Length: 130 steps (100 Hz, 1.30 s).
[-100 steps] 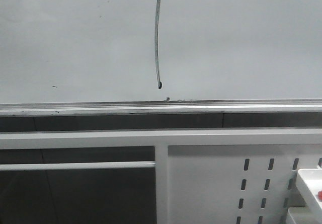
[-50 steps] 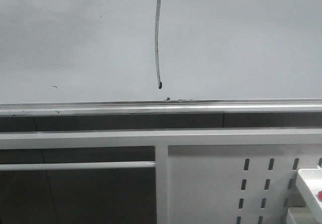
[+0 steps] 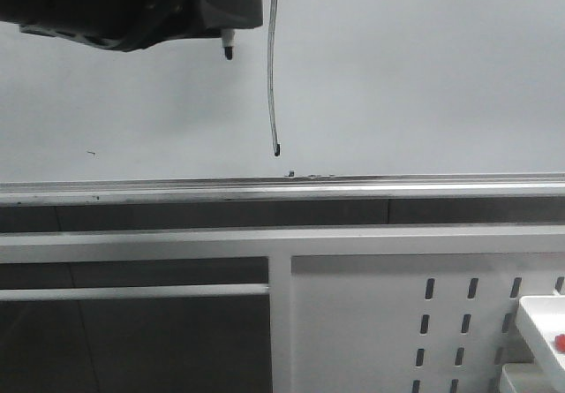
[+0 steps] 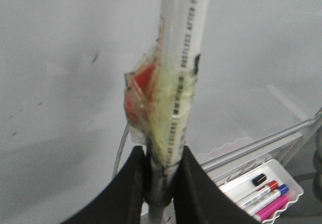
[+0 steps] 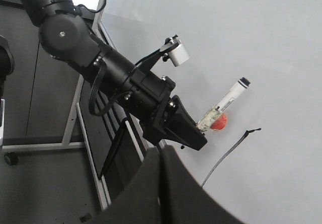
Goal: Write number 1 on whiteboard
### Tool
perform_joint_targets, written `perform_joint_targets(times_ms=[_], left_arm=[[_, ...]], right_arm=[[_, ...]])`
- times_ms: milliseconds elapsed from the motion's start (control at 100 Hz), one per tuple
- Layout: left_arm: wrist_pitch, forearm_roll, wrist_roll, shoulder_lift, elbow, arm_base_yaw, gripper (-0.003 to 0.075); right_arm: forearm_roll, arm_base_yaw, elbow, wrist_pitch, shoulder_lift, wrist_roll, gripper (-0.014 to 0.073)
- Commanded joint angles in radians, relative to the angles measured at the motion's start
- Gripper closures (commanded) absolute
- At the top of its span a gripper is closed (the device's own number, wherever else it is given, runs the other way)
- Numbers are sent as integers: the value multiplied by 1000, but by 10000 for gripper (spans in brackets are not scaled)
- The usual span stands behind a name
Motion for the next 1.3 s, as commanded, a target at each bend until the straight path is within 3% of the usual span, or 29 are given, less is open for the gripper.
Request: perform_joint_targets(times_ms=[0,180,690,860,1290], left_arm=[[-94,205,-193,-11,-30,38,739],[-86,249,-268,4,-30,116,739],[102,271,-260,18,-120,193,740],[259,271,-260,69,-192,244,740],[261,271,-260,82,-242,248,740]], right_arm=[[15,-4,-24,-55,2,25,660],[15,-4,-24,-37,2,29,660],[15,-4,-24,-41,4,29,660],[15,-4,-22,-41,4,30,660],[15,-4,-7,-41,4,32,660]])
